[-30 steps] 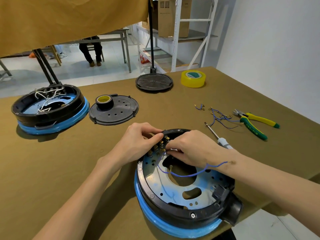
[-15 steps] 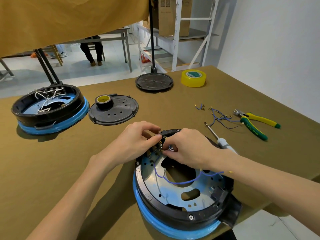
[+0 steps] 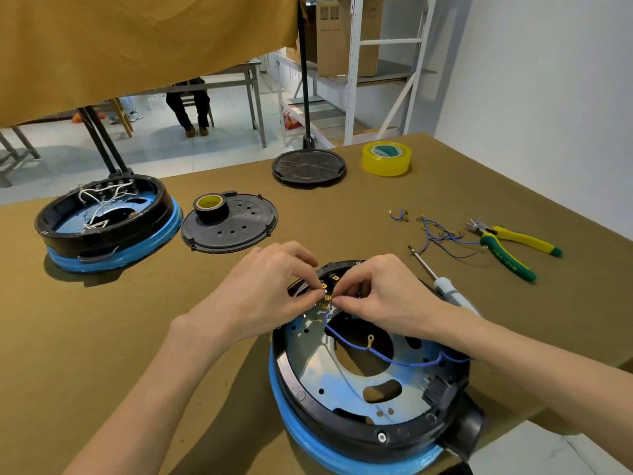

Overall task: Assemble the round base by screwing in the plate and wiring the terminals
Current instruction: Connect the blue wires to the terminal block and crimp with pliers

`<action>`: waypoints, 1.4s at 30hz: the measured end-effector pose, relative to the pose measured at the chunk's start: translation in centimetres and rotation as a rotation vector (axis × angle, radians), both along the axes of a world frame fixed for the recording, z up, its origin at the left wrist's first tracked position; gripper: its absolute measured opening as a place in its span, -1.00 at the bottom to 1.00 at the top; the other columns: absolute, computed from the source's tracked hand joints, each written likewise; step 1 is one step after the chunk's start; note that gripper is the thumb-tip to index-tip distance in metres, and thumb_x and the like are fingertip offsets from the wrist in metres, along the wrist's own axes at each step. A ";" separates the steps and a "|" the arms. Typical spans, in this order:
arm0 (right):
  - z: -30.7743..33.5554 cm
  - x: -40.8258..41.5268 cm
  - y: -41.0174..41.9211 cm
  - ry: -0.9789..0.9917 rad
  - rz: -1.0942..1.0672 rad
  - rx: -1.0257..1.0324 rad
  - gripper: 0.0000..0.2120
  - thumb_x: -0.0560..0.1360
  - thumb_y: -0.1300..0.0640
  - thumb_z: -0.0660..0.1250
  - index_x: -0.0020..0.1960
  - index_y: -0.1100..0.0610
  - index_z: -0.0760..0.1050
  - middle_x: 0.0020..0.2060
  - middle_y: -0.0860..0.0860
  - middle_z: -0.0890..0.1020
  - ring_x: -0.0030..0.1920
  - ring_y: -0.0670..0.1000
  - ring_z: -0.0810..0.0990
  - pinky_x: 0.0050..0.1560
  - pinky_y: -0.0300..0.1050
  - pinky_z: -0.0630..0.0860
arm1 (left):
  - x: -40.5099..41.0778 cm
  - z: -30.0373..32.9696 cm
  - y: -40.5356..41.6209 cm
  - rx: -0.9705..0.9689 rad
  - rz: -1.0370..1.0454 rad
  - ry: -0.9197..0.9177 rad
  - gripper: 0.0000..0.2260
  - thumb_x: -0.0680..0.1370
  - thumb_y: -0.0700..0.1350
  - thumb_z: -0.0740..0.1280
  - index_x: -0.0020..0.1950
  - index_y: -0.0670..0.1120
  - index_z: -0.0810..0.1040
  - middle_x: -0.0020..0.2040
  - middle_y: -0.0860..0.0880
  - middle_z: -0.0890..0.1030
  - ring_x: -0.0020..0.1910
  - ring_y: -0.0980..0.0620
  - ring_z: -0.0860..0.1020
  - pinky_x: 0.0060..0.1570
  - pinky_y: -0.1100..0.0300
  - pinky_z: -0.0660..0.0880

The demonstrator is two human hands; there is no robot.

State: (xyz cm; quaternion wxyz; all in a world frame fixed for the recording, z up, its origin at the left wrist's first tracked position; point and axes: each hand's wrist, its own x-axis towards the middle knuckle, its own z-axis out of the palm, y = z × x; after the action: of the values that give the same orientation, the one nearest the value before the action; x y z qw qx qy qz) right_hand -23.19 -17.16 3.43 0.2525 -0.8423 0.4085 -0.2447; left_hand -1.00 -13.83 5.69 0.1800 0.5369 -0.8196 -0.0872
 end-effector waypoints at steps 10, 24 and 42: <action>0.0 0.3 -0.1 0.057 -0.012 0.000 -0.94 0.47 0.04 0.50 -0.17 -0.02 0.73 -0.41 -0.14 0.64 -0.38 -0.12 0.57 -0.32 -0.13 0.50 | -1.0 -0.3 -0.5 0.009 -0.021 -0.058 -0.89 0.54 0.17 0.45 -0.05 0.19 0.73 0.26 0.18 0.55 0.16 0.14 0.51 0.17 0.04 0.48; -0.4 0.4 0.0 0.076 -0.052 -0.067 -0.94 0.49 0.02 0.46 -0.16 -0.07 0.67 -0.40 -0.17 0.60 -0.32 -0.12 0.55 -0.30 -0.11 0.46 | -1.3 0.8 0.3 0.023 -0.065 -0.210 -0.86 0.56 0.12 0.37 0.03 0.23 0.71 0.35 0.16 0.46 0.18 0.10 0.49 0.17 0.12 0.39; 0.5 1.2 0.7 0.244 -0.068 -0.176 -0.84 0.50 -0.12 0.41 -0.05 -0.08 0.71 -0.32 -0.12 0.65 -0.27 -0.04 0.57 -0.25 -0.10 0.52 | -0.8 0.4 0.0 0.155 -0.098 -0.109 -0.98 0.52 0.13 0.49 -0.07 0.27 0.72 0.33 0.23 0.36 0.18 0.16 0.49 0.13 0.06 0.54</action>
State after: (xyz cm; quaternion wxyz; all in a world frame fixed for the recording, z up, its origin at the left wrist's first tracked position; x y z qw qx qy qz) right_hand -22.00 -16.44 3.93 0.1175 -0.8704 0.4414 -0.1837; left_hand -1.84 -13.86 6.04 0.0886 0.5124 -0.8443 -0.1297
